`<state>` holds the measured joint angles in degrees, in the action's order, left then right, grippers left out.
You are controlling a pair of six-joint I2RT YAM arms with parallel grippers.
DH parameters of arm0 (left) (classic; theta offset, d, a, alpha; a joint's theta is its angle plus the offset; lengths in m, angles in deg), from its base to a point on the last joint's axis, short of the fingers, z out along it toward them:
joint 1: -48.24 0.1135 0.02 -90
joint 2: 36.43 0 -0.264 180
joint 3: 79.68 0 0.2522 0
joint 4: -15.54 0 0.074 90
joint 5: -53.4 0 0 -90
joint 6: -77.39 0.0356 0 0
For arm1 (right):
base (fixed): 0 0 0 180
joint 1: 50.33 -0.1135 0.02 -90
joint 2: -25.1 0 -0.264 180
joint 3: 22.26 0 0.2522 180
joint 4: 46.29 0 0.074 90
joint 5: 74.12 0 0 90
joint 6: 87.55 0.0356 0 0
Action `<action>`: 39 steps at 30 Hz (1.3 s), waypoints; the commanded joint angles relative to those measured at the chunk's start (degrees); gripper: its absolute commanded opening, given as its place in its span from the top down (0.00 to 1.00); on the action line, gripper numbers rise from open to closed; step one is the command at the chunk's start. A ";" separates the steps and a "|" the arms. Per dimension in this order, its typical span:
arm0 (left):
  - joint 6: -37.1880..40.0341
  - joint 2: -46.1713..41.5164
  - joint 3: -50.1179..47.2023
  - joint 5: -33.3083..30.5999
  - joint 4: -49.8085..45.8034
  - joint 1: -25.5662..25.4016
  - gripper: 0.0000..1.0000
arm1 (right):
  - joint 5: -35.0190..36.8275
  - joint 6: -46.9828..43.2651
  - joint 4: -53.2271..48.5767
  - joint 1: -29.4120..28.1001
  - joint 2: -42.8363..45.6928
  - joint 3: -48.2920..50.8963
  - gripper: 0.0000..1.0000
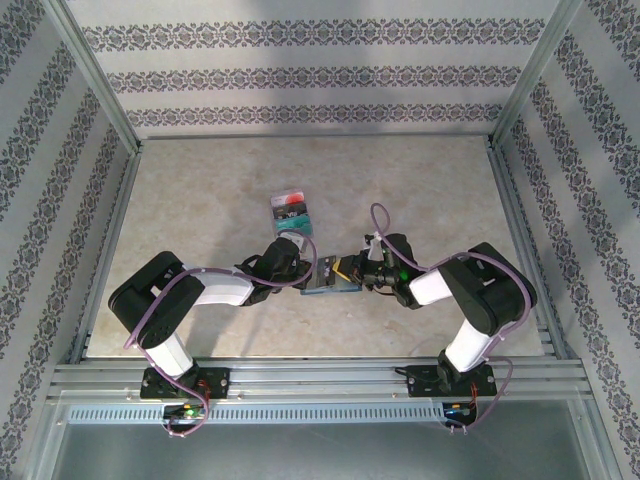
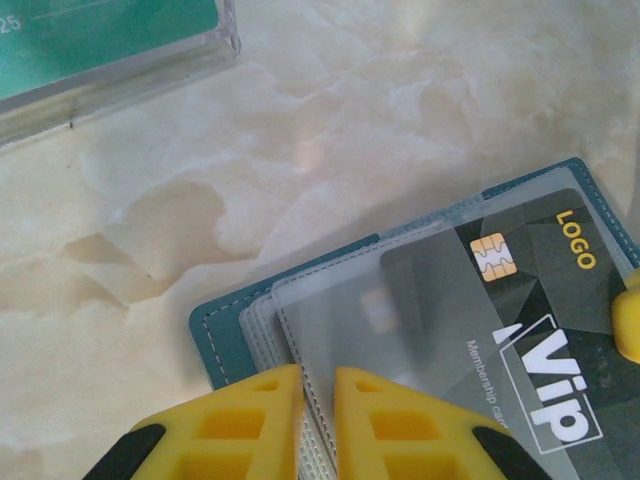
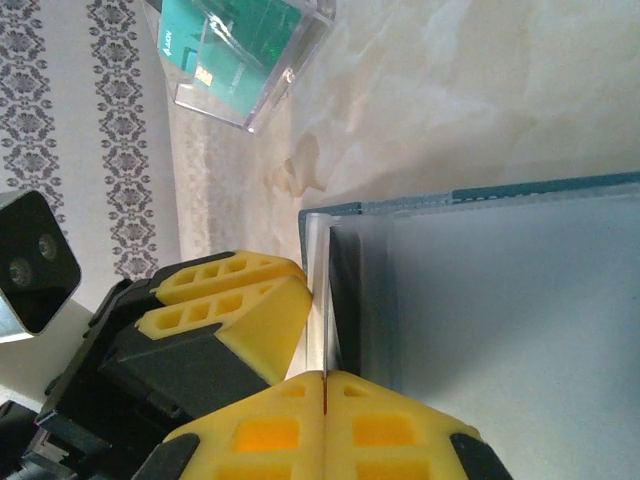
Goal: Take the credit cards out of the card holder
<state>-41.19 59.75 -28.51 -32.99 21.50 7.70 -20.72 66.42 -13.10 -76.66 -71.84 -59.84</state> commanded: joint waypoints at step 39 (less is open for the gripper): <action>10.27 -13.42 5.47 6.69 -13.76 2.13 0.29 | -1.39 -24.36 -39.31 1.98 21.42 -10.93 1.00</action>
<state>-35.35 48.91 -25.06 -31.00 10.36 8.25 -18.58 45.69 -49.31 -75.17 -52.04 -68.51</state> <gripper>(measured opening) 0.691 0.053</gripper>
